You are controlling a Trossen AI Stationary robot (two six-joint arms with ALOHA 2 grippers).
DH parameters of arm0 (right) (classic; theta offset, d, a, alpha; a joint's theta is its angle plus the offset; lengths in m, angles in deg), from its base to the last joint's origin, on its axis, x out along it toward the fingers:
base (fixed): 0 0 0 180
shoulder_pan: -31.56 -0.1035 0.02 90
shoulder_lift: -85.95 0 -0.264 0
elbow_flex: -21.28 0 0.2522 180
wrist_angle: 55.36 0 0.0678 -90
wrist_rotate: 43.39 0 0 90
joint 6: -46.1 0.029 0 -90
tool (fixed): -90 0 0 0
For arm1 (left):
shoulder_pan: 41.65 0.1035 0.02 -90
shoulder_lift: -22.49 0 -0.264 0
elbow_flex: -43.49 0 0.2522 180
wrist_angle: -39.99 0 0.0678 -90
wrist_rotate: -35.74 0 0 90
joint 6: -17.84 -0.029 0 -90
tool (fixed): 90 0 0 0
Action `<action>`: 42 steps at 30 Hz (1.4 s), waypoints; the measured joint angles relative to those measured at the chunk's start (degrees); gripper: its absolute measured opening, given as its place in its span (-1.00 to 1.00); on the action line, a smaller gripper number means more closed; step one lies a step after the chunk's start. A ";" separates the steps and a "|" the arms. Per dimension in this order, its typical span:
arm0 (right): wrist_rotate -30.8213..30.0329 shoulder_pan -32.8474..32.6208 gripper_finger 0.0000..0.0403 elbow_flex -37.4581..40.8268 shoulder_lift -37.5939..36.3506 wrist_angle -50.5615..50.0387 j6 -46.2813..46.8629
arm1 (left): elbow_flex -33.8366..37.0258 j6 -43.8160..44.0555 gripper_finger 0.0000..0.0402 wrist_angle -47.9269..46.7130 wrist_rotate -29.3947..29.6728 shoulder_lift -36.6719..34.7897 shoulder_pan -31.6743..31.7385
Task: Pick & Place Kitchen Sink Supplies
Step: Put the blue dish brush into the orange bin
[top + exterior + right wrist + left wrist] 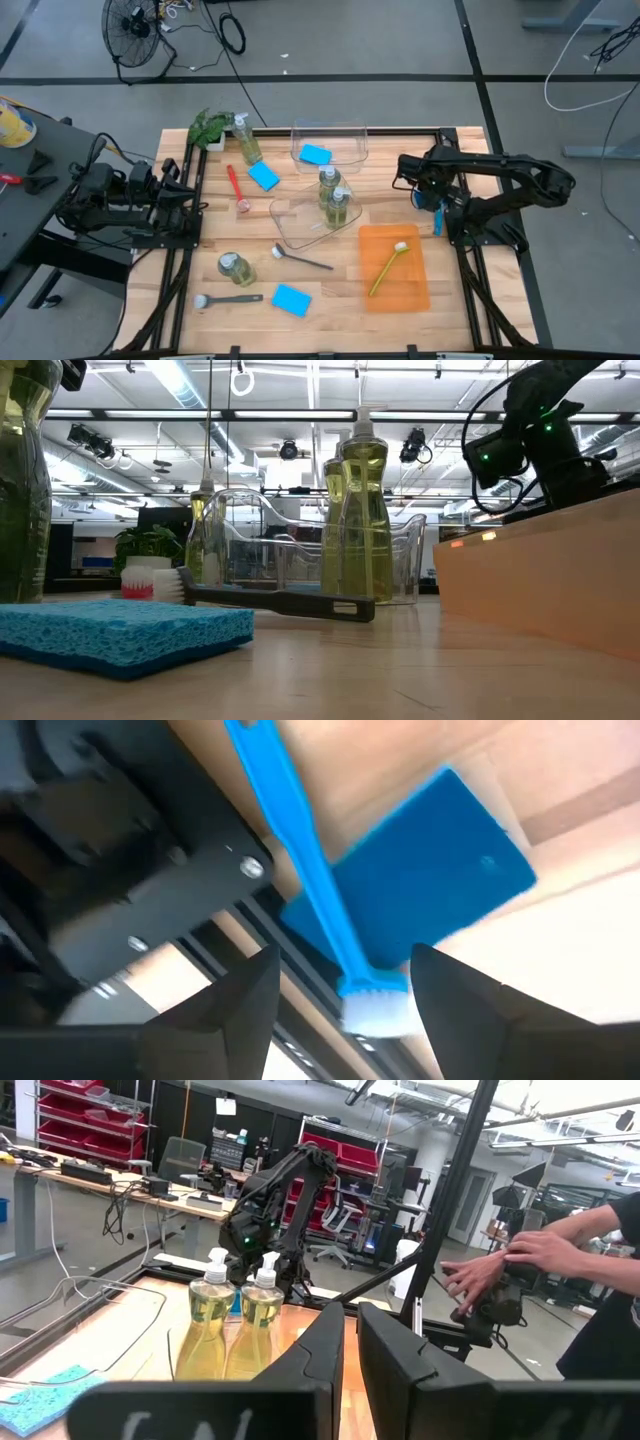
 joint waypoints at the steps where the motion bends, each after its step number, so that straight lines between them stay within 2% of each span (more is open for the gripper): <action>1: -0.37 0.37 0.11 0.00 0.35 0.72 -1.10 | 0.00 0.00 -0.82 0.00 0.00 0.00 0.01; 5: -2.95 2.45 0.11 0.00 1.70 4.14 -5.14 | 0.00 0.00 -0.82 -0.01 0.01 0.00 -0.01; 16: -3.58 8.41 0.11 0.00 6.57 5.01 -8.78 | 0.00 0.00 -0.82 0.01 0.02 0.00 -0.01; 22: -4.43 8.64 0.11 0.00 9.95 5.41 -8.44 | 0.00 0.00 -0.82 0.01 0.00 0.00 -0.01; 31: -9.87 9.13 0.11 0.00 14.39 5.20 -9.82 | 0.00 0.00 -0.82 0.00 0.01 0.00 -0.01; 42: -9.80 9.12 0.11 -0.04 15.52 8.28 -16.17 | 0.00 0.00 -0.82 -0.01 0.01 0.00 -0.01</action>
